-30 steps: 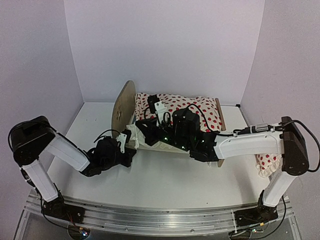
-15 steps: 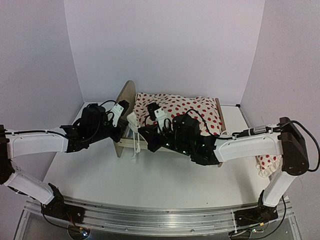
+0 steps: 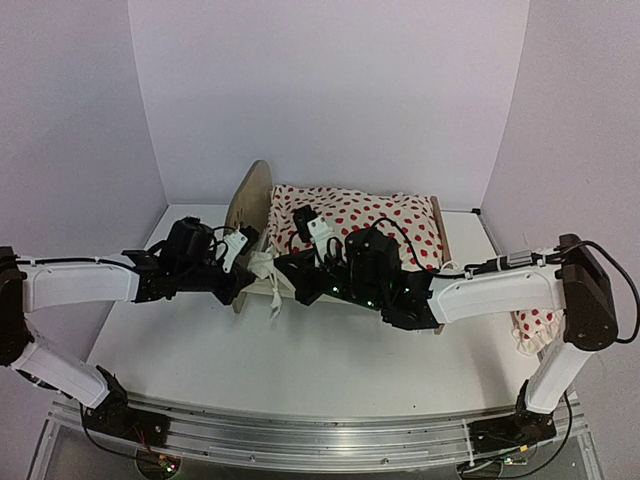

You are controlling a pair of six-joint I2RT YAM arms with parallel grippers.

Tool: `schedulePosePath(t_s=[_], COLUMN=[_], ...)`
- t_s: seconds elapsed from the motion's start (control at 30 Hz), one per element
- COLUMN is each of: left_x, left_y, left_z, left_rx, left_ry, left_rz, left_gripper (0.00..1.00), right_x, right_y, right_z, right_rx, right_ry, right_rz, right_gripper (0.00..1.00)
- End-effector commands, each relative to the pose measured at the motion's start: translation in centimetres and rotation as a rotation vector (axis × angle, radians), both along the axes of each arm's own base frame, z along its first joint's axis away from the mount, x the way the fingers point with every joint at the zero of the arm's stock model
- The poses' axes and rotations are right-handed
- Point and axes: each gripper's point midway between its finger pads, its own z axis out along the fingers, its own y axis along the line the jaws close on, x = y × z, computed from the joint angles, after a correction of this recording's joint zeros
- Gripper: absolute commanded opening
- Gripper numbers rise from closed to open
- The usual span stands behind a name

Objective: Set up the pet bed

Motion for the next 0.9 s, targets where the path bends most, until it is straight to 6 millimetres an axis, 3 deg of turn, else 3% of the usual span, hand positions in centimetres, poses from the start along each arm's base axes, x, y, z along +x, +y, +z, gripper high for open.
schedulePosePath(t_s=[0.0, 0.1, 0.3, 0.4, 0.6, 0.7, 0.87], left_x=[-2.2, -4.0, -9.6, -10.7, -9.1, -6.8, -5.2], left_y=[-1.0, -1.3, -1.0, -1.0, -1.9, -2.3, -3.5], left_z=[2.2, 3.4, 6.0, 6.8, 7.2, 6.5, 7.9], left_rx=[-0.132, -0.162, -0.254, -0.276, -0.277, -0.25, -0.279], left_ry=[0.03, 0.036, 0.058, 0.064, 0.058, 0.018, -0.03], left_rz=[-0.064, -0.144, -0.337, -0.375, -0.352, -0.292, -0.294], left_gripper=[0.11, 0.19, 0.43, 0.49, 0.55, 0.57, 0.52], right_x=[0.0, 0.4, 0.9, 0.9, 0.8, 0.7, 0.7], right_y=[0.3, 0.4, 1.8, 2.4, 3.0, 3.1, 3.2], right_z=[4.6, 4.3, 3.1, 3.2, 3.2, 3.5, 3.6], right_rx=[0.087, 0.09, 0.11, 0.126, 0.146, 0.158, 0.169], right_ry=[-0.059, -0.045, 0.02, 0.036, 0.054, 0.056, 0.061], right_rz=[0.022, 0.004, 0.005, 0.019, 0.035, 0.043, 0.049], right_gripper=[0.0, 0.0, 0.0, 0.0, 0.0, 0.0, 0.0])
